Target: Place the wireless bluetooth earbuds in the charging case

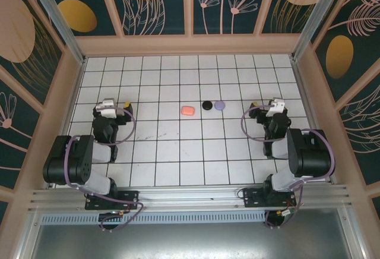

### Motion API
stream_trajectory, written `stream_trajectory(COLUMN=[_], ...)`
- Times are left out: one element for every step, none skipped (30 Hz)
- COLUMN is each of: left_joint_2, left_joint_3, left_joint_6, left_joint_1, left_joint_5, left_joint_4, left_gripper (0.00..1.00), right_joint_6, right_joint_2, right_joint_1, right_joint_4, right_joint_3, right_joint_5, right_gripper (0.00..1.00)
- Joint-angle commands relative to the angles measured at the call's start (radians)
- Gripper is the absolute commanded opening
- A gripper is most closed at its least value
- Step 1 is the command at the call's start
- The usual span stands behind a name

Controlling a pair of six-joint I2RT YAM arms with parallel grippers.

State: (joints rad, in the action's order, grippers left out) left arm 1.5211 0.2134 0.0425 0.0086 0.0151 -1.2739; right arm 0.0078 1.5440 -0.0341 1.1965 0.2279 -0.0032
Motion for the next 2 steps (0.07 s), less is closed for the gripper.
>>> stream_trajectory(left_joint_2=[0.001, -0.001], left_joint_3=[0.021, 0.022], left_joint_6=[0.029, 0.031], left_joint_1=[0.005, 0.005], left_joint_5=[0.023, 0.029], left_joint_4=[-0.004, -0.005], left_gripper=[0.99, 0.99], right_joint_6=[0.006, 0.006], right_joint_2=[-0.003, -0.003], right_joint_1=[-0.007, -0.006], right_joint_4=[0.034, 0.036], right_joint_3=[0.016, 0.013], right_joint_5=[-0.035, -0.035], right_gripper=[0.99, 0.99])
